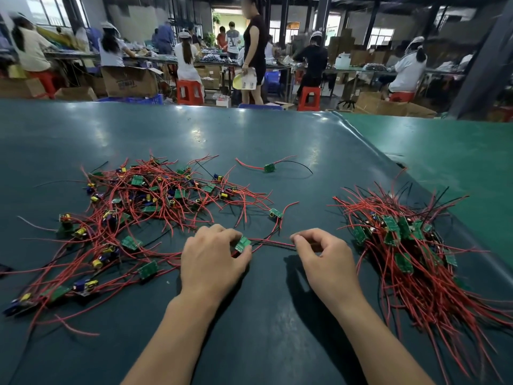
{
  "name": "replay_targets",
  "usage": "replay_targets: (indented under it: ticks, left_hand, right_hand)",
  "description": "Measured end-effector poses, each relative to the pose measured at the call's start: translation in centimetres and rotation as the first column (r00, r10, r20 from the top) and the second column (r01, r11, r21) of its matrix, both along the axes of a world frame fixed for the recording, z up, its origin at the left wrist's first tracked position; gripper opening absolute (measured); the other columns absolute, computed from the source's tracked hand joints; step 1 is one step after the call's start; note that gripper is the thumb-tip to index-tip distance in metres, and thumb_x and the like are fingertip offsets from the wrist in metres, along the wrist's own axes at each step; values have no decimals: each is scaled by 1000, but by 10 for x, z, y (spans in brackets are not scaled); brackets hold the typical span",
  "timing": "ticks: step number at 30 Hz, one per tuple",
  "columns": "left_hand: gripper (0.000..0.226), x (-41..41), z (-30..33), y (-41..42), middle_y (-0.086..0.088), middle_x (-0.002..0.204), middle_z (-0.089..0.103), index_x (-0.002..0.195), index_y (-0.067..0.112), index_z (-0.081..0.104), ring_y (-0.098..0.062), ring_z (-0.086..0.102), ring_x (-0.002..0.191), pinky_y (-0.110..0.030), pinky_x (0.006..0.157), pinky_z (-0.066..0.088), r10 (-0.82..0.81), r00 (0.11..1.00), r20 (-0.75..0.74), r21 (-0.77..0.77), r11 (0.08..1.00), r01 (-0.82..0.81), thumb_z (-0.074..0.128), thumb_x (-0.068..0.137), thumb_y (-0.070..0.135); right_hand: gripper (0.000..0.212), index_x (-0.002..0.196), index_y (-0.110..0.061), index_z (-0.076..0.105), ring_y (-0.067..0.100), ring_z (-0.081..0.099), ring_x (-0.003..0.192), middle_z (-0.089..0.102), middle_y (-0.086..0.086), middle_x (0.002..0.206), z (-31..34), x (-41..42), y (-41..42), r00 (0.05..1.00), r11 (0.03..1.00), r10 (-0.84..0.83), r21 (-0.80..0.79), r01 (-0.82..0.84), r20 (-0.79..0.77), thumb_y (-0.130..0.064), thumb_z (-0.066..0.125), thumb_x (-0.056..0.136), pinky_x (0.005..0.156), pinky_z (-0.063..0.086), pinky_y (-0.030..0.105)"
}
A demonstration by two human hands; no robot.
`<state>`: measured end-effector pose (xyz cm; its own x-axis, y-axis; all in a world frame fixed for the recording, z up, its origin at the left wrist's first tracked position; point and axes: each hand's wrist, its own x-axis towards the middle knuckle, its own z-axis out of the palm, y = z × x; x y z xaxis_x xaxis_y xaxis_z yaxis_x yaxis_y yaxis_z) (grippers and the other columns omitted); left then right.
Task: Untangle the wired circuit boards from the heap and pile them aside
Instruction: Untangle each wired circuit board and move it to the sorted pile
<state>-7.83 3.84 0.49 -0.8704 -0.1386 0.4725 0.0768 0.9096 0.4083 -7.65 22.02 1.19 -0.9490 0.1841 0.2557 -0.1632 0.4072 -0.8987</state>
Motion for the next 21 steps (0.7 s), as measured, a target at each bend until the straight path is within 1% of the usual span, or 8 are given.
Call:
replay_targets:
  ticks: [2,4,7,9,10,15,19,21]
  left_hand:
    - [22,2,6,2,3,95,69,102,19,75,-17,61,89,-30,82,48,10,977,-215,279,959,51,74,84,32]
    - [21,5,15,6,4,90,71,104,17,74,-9,65,77,-20,75,52,147,937,-317,614,784,85,75,84,24]
    - [22,6,32,10,-2,80,73,105,8,68,-13,69,69,-21,67,57,38,957,-287,958,44,285,69,84,7]
    - [28,9,40,8,-10,85,71,106,2,62,-17,71,74,-23,68,58,-105,936,-335,860,-440,259,62,78,8]
    - [28,11,42,7,-12,89,70,105,1,61,-17,72,78,-23,69,58,-162,919,-359,797,-566,211,60,78,8]
    - [31,15,40,9,-9,96,69,108,3,66,-23,70,98,-32,86,58,-359,828,-430,713,-698,68,55,79,3]
    - [38,12,33,18,1,97,73,114,13,66,-11,66,84,-22,72,53,-463,851,-248,865,-502,-21,63,76,18]
    - [44,10,30,22,-1,95,74,120,8,61,-8,66,74,-20,69,55,-454,859,-235,864,-503,-29,63,76,14]
  right_hand:
    - [17,74,-22,72,-1,58,61,68,-11,65,0,-1,0,1000,1000,5,-27,-5,7,-17,67,90,59,50,16]
    - [16,76,-22,72,0,57,59,68,-10,68,0,-1,-1,1000,998,15,-63,-13,28,-18,66,90,64,58,36]
    - [16,77,-23,72,2,57,57,68,-9,69,-1,0,-1,999,997,26,-70,-24,31,-19,66,90,62,58,42]
    - [15,78,-24,72,3,58,55,68,-5,68,-1,1,-1,998,995,58,-81,-55,31,-18,66,90,59,58,41]
    - [15,80,-24,72,3,60,54,68,-4,67,0,2,-2,995,992,91,-93,-88,29,-16,66,91,57,58,39]
    - [21,95,-31,71,12,67,63,70,-4,76,4,7,-10,969,958,248,-145,-248,-16,-12,74,85,58,58,33]
    - [34,103,-26,71,10,60,56,63,10,76,7,11,-13,920,867,391,-334,-370,-3,-6,78,77,52,49,19]
    - [40,108,-27,70,12,58,60,64,11,76,8,13,-13,909,861,416,-314,-400,-17,-6,78,75,56,49,20]
